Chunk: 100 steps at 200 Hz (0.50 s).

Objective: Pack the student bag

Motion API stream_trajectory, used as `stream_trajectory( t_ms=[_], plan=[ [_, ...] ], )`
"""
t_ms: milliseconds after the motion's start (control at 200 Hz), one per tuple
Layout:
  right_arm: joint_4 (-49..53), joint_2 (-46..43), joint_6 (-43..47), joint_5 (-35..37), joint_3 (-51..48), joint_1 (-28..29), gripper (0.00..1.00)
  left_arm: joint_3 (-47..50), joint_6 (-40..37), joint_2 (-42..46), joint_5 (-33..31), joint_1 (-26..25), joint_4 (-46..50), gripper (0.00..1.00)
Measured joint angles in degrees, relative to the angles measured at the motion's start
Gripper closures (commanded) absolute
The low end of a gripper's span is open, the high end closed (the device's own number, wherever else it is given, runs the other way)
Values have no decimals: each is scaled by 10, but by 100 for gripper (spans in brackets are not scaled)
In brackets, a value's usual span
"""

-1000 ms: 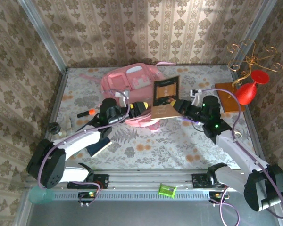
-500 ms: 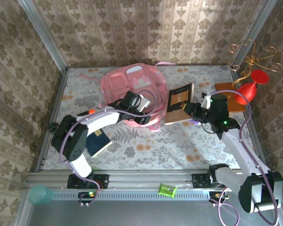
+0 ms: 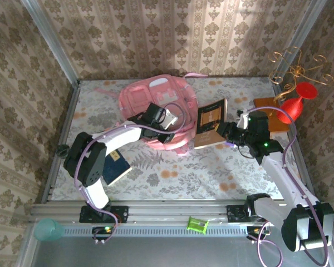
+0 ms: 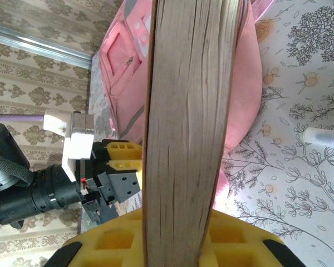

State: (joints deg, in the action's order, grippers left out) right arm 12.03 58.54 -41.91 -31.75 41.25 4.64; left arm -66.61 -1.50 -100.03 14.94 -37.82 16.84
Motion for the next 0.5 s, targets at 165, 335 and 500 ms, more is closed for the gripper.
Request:
stream_trajectory(
  t_ms=[165,335,500],
  plan=[
    [1,0,4,0,0,0,100,-3,1,-1,23,8,1,78],
    [7,1,13,-2,0,0,100,-5,5,-1,45,21,1,93],
    [19,1,17,-5,0,0,100,-11,6,-1,56,27,3,100]
  ],
)
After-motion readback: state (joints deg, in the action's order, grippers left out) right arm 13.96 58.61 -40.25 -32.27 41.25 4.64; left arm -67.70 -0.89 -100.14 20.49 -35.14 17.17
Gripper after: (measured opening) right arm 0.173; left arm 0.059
